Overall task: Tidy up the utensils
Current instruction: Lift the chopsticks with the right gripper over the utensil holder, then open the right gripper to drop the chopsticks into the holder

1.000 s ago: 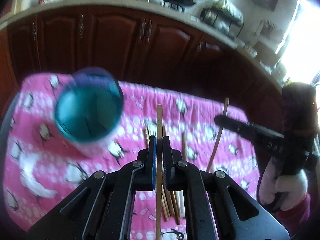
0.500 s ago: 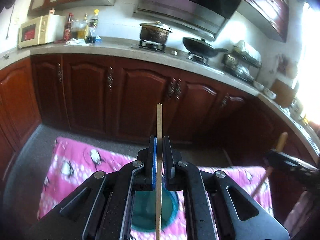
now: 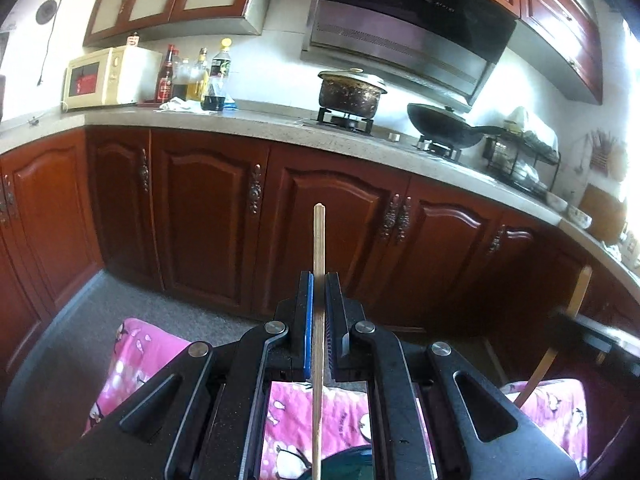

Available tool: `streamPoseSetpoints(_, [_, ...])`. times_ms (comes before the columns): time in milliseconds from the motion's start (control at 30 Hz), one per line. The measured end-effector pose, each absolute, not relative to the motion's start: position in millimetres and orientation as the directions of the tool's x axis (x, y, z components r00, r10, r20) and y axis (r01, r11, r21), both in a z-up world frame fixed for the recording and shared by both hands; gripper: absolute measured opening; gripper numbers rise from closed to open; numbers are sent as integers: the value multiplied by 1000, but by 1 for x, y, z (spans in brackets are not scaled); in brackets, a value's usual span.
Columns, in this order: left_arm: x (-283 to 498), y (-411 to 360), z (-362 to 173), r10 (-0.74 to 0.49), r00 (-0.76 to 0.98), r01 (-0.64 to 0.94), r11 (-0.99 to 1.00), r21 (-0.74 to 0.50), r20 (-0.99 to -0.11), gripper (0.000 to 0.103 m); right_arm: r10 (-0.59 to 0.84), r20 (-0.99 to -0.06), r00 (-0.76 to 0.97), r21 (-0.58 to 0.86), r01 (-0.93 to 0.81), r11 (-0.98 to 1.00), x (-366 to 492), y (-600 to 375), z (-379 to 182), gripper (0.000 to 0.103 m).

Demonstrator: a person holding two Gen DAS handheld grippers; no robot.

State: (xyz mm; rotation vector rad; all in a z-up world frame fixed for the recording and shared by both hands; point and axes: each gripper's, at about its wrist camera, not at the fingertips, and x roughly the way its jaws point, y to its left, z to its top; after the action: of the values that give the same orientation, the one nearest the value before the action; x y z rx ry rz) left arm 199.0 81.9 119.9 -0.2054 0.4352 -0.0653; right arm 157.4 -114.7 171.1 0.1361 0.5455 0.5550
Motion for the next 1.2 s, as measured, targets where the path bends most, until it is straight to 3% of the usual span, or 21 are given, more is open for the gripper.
streamPoseSetpoints(367, [175,76,101,-106,883,47,989,-139,-457,5,518,-585,625,288,-437,852,171,-111,101,5])
streamPoseSetpoints(567, [155,78,99,-126,866,59,987,-150,-484,5,522,-601,605,318,-419,851,173,-113,94,5])
streamPoseSetpoints(633, [151,77,96,-121,859,59,989,-139,-498,5,507,-617,602,307,-408,860,173,-112,90,11])
streamPoseSetpoints(700, [148,75,92,-123,849,60,989,-138,-513,5,500,-624,600,307,-400,864,171,-112,87,26])
streamPoseSetpoints(1033, [131,72,79,-106,827,52,992,-113,-552,5,501,-628,595,328,-382,864,152,-122,90,30])
streamPoseSetpoints(1200, [119,72,78,-93,821,40,994,-105,-564,33,501,-630,593,324,-386,864,138,-122,91,34])
